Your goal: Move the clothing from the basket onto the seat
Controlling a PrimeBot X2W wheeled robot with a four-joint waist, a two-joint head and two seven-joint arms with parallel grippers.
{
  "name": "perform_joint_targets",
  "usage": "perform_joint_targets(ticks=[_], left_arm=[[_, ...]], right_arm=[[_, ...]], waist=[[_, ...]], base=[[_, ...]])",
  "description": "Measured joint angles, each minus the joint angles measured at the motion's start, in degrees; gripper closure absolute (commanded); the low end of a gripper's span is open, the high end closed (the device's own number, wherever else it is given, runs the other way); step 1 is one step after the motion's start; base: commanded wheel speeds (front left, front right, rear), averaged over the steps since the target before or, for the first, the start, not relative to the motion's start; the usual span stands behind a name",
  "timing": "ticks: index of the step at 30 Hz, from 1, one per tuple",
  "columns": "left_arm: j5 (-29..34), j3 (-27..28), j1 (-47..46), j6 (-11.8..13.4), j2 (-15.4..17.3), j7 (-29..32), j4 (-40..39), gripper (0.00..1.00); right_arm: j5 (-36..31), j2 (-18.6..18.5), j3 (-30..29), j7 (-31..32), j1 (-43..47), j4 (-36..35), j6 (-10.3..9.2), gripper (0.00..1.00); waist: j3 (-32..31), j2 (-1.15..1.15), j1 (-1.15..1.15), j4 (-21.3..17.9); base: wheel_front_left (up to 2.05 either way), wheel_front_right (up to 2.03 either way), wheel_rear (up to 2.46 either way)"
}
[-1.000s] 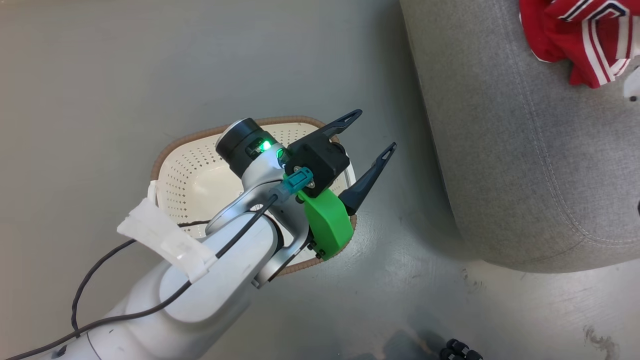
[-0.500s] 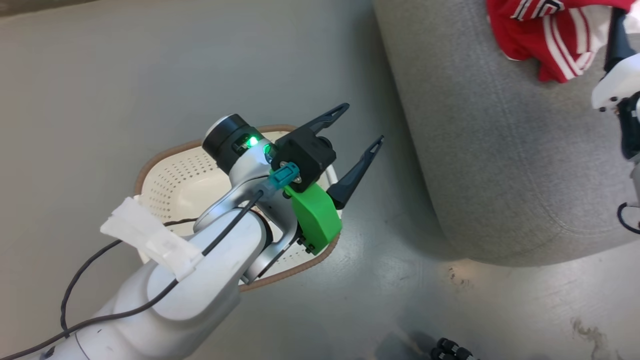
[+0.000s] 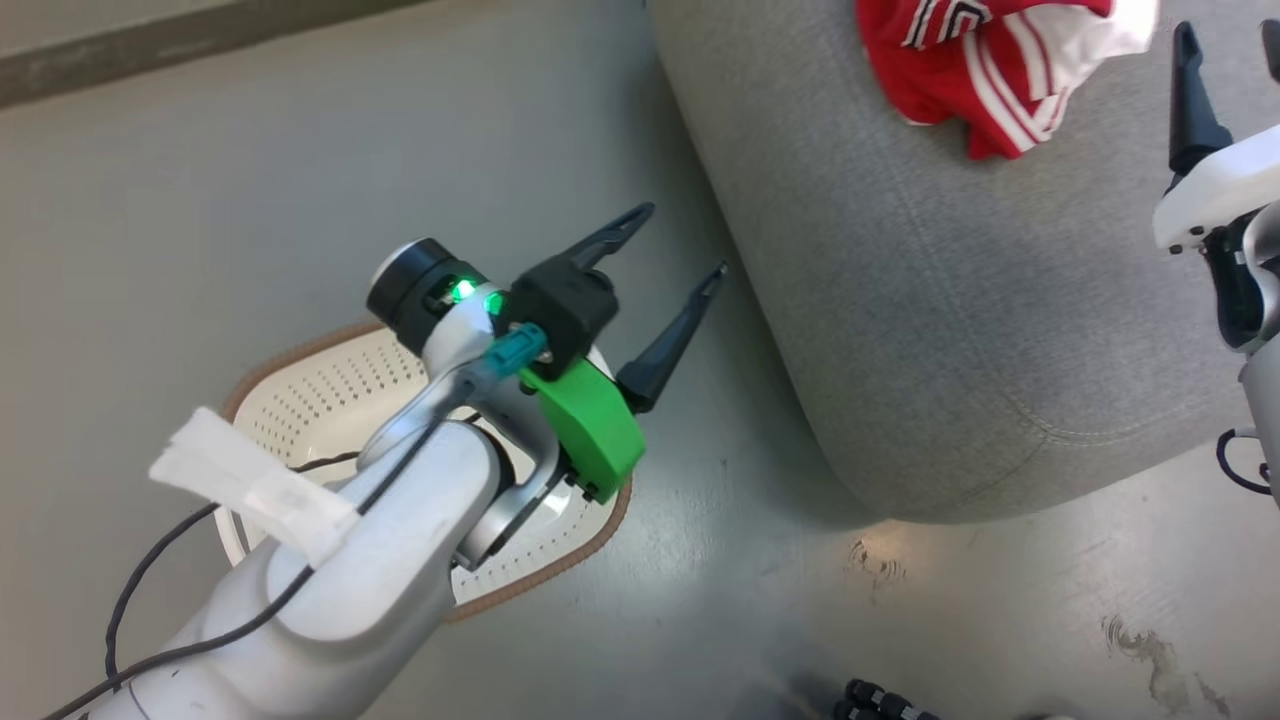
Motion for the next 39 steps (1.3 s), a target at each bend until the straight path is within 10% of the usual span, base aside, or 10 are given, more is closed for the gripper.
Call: perform_joint_targets(ticks=[15, 39], left_arm=[[-3.64, 5.44, 4.50, 2.79, -0.19, -6.90, 3.57, 0.00], [-8.15, 17.53, 21.31, 7.11, 2.69, -13.43, 9.65, 0.00]], right_arm=[[-0.99, -2.60, -2.29, -0.07, 4.28, -8.61, 1.08, 0.00], [-0.26, 3.14, -1.57, -0.05, 20.39, -16.13, 0.73, 0.00]], waist=[[-7.61, 0.00, -0.01, 0.81], [-19.69, 0.00, -0.01, 16.28]], base=[[0.00, 0.00, 0.00], [0.00, 0.00, 0.00]])
